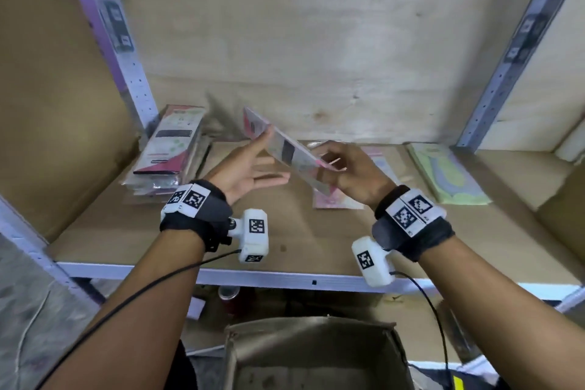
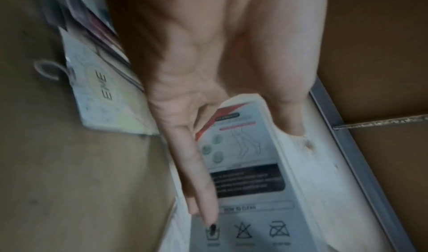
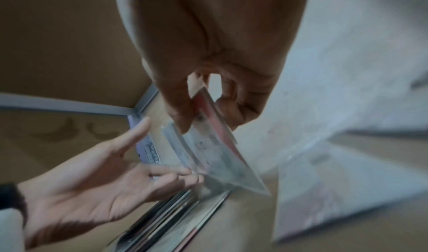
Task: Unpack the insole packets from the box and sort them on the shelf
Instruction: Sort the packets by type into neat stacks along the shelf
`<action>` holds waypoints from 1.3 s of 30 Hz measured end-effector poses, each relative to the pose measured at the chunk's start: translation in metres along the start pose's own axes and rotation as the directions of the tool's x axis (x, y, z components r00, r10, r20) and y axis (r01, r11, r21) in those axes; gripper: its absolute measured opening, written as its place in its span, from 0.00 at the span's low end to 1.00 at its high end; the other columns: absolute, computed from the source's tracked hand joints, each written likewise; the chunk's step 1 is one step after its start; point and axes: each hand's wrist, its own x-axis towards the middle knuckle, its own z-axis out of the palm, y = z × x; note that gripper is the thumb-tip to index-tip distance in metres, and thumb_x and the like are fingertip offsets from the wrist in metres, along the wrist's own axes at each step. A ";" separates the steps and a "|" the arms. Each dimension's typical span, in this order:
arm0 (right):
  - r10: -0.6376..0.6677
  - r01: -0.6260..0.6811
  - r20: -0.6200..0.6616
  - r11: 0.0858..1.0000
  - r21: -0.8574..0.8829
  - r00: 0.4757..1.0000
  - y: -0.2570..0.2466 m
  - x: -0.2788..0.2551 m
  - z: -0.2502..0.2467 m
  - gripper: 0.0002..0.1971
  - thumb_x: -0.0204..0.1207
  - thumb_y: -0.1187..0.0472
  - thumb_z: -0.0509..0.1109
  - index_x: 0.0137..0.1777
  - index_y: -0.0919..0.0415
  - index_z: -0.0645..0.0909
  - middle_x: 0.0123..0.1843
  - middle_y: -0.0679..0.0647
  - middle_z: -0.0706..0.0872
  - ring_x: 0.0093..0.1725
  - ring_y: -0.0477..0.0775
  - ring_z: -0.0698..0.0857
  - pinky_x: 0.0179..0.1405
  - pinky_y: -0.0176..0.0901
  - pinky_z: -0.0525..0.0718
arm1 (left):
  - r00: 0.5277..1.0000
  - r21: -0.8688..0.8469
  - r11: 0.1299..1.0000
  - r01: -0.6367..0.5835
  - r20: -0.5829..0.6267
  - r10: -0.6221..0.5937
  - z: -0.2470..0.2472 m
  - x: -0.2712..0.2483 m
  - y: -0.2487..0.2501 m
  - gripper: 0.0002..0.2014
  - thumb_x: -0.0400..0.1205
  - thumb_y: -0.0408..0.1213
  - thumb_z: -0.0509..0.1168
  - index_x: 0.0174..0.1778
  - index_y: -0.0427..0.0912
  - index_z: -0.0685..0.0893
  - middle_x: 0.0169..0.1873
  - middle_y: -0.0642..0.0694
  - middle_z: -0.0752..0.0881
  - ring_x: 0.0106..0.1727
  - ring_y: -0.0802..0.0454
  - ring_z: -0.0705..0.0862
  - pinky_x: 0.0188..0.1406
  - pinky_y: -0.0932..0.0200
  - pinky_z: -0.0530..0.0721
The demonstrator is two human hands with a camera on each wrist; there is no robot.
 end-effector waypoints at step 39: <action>0.389 -0.411 0.158 0.901 0.141 0.908 0.067 -0.056 -0.065 0.17 0.80 0.69 0.71 0.68 0.65 0.80 0.62 0.71 0.86 0.57 0.59 0.84 0.61 0.53 0.81 | 0.839 0.246 0.960 -0.137 -0.485 0.244 0.019 0.039 -0.047 0.18 0.80 0.59 0.69 0.39 0.47 0.88 0.25 0.54 0.84 0.23 0.58 0.79 0.23 0.67 0.75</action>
